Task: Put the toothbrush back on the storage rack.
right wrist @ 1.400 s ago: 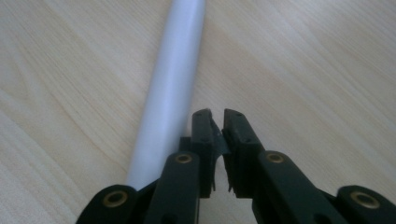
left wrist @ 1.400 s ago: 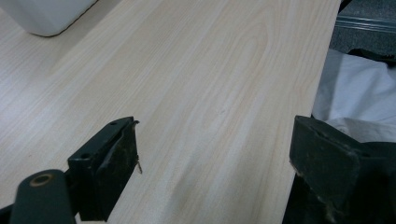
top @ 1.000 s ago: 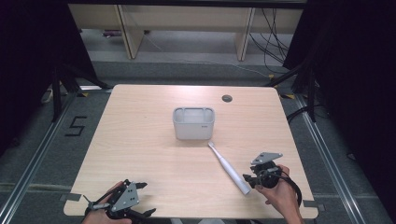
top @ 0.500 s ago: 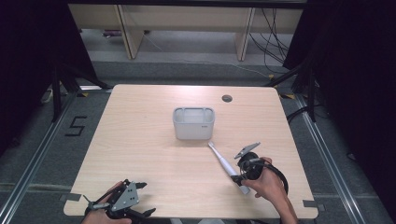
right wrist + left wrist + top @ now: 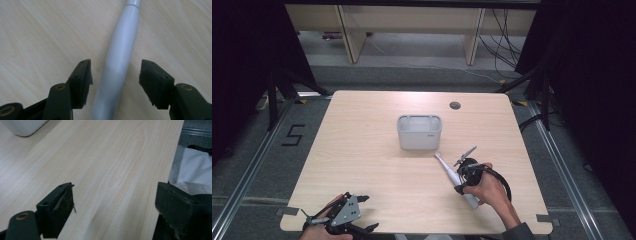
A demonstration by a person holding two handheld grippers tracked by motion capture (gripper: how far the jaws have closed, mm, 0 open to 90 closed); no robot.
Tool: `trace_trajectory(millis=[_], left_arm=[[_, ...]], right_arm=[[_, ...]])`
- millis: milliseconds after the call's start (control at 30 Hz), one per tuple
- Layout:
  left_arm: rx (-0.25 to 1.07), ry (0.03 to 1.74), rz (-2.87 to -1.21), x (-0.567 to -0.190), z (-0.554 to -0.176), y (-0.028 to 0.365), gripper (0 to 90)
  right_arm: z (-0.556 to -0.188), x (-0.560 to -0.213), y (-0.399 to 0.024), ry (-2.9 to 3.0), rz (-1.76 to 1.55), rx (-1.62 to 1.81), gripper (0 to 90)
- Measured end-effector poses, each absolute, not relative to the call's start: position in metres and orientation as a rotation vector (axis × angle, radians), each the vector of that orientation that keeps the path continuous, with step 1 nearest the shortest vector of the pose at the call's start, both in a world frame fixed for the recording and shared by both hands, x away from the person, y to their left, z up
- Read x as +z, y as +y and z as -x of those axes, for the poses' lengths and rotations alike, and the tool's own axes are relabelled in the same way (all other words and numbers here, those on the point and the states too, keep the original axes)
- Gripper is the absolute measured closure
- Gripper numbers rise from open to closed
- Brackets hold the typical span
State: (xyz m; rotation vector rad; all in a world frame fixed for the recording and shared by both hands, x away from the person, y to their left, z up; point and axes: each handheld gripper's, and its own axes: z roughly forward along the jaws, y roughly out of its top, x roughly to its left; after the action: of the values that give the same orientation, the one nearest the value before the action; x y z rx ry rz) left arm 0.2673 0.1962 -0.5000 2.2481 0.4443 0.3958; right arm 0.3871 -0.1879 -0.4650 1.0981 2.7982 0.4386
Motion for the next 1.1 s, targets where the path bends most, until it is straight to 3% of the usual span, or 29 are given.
trace_trajectory(millis=[433, 1100], left_arm=[[0.394, 0.452, -2.235, -0.5, -0.267, 0.196, 14.8], [0.415, 0.433, -2.252, -0.499, -0.267, 0.196, 14.8]], right_arm=[[-0.403, -0.471, -0.175, 2.836, -1.115, 0.34, 47.4], [-0.415, -0.475, -0.167, 2.9, -1.11, 0.215, 62.4]])
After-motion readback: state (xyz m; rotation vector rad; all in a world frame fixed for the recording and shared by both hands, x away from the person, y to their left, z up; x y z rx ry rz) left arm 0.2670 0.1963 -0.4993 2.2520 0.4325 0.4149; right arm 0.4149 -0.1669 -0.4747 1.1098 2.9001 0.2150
